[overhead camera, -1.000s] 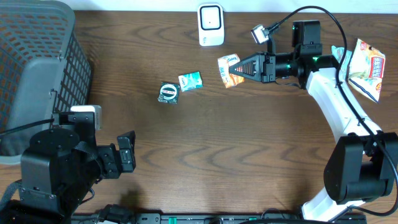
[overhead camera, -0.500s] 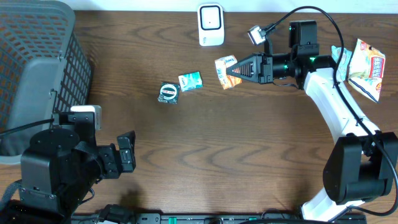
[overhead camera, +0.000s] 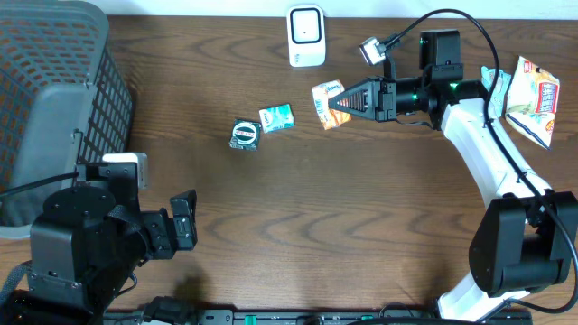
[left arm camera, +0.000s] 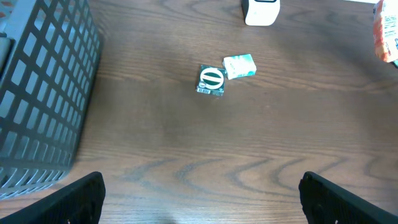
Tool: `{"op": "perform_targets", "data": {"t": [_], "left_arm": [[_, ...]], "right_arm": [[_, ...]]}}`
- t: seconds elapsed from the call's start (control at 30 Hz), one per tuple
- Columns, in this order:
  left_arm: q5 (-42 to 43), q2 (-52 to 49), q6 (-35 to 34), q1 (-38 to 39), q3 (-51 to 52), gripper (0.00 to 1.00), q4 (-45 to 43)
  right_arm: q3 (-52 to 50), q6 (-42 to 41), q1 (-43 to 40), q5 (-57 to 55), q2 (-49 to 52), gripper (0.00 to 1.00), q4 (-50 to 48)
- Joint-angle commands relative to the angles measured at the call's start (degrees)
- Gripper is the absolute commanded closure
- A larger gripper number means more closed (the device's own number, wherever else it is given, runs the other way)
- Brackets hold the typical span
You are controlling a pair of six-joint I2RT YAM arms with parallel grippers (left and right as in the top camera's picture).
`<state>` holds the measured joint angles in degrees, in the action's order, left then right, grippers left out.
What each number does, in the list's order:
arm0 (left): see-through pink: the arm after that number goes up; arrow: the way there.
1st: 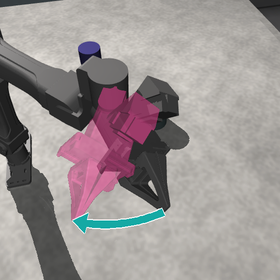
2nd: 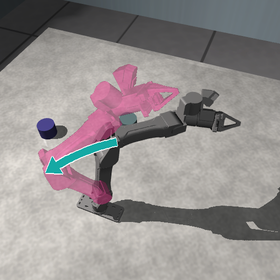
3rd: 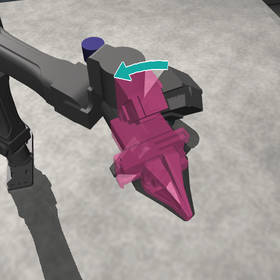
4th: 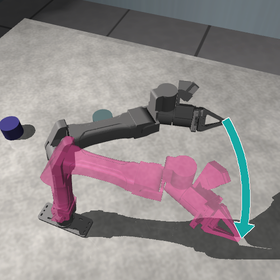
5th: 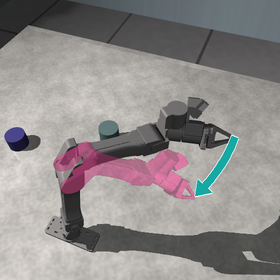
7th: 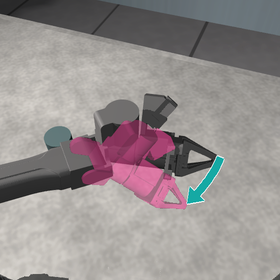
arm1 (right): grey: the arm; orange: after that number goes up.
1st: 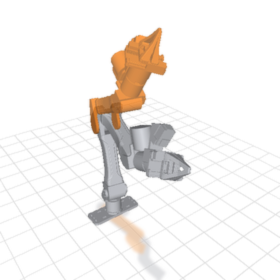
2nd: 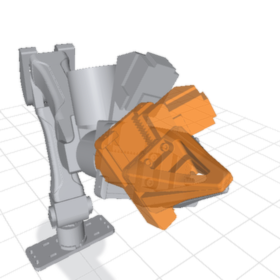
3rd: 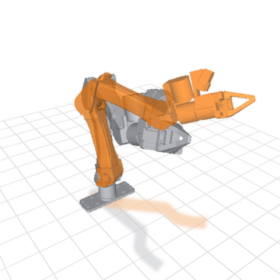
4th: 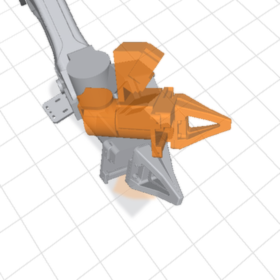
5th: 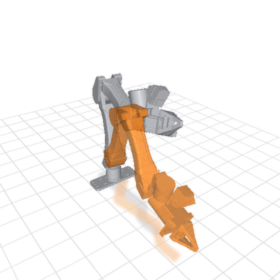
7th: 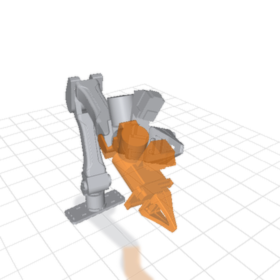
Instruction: Scan the item barcode
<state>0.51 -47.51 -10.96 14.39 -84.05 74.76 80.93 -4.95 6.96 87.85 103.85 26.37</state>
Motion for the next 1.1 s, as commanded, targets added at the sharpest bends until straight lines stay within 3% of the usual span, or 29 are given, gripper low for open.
{"op": "perform_targets", "data": {"t": [0.0,0.1,0.17,0.33,0.47,0.6,1.07], "left_arm": [[-0.1,0.0,-0.7,-0.2,-0.5,0.02,0.1],[-0.1,0.0,-0.7,-0.2,-0.5,0.02,0.1],[-0.1,0.0,-0.7,-0.2,-0.5,0.02,0.1],[-0.1,0.0,-0.7,-0.2,-0.5,0.02,0.1],[-0.1,0.0,-0.7,-0.2,-0.5,0.02,0.1],[-0.1,0.0,-0.7,-0.2,-0.5,0.02,0.1],[-0.1,0.0,-0.7,-0.2,-0.5,0.02,0.1]], "right_arm": [[-0.1,0.7,0.3,0.7,0.0,0.99,0.2],[-0.2,0.7,0.3,-2.6,0.0,0.99,0.3],[-0.2,0.7,0.7,-11.9,0.0,0.99,1.9],[-0.2,0.7,4.8,-57.1,0.0,0.99,11.3],[-0.2,0.8,8.5,-74.6,0.0,0.99,12.2],[-0.2,3.5,11.7,-81.3,0.3,0.99,10.7],[4.2,5.6,14.3,-77.9,0.7,0.99,6.7]]}}
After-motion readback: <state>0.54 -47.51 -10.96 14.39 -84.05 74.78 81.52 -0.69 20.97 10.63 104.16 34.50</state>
